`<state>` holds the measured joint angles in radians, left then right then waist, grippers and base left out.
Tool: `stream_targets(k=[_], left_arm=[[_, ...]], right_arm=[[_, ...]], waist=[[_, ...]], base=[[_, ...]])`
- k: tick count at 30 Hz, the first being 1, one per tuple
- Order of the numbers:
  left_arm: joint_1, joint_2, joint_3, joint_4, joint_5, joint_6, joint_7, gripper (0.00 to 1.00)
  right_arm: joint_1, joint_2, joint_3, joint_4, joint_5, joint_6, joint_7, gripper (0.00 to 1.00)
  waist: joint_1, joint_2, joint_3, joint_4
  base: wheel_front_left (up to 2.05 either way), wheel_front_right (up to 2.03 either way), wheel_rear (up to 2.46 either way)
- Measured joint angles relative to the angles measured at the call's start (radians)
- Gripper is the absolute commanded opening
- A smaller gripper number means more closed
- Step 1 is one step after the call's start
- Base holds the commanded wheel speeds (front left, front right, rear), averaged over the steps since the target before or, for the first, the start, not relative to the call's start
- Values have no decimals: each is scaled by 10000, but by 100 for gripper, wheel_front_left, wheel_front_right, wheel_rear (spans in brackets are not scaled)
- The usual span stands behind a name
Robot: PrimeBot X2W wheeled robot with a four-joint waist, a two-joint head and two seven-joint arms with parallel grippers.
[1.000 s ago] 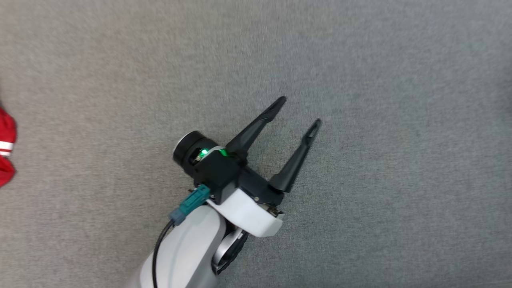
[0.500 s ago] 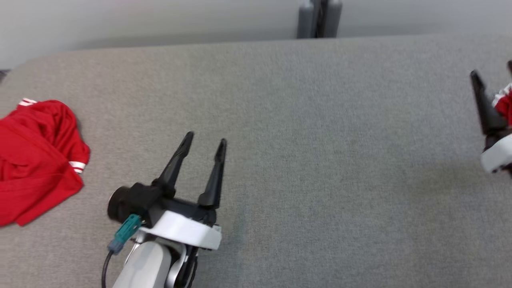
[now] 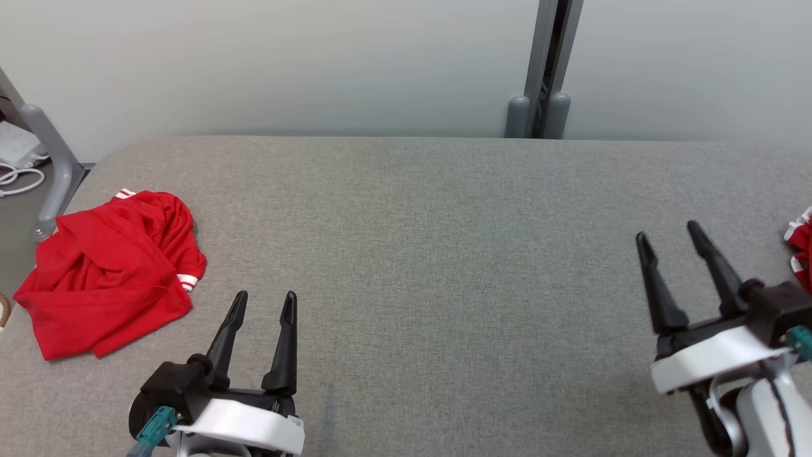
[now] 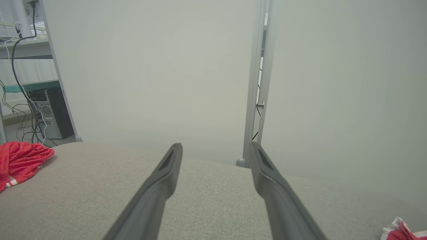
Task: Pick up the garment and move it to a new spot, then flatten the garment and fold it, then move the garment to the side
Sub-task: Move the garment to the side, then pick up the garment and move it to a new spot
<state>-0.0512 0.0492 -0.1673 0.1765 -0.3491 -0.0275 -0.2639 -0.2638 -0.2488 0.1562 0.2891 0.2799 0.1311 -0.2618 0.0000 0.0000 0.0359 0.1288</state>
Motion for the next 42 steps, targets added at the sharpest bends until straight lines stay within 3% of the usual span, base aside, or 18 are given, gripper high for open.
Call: stream_targets(k=[3,9,42], left_arm=[[216,-4,136,-21,165,-65,-2,100],[503,-8,207,-48,17,-63,0,100],[600,-6,-27,-337,84,23,0,100]], right_arm=[[730,823,-405,-546,-548,0,0,100],[1396,1421,-1035,-1057,-1133,-2,0,100],[1662,1643,-961,-1024,-1304,-2,0,100]], waist=[[1,0,-148,101],[0,0,-234,104],[0,0,-208,-175]], base=[[0,0,0],[0,0,0],[0,0,0]])
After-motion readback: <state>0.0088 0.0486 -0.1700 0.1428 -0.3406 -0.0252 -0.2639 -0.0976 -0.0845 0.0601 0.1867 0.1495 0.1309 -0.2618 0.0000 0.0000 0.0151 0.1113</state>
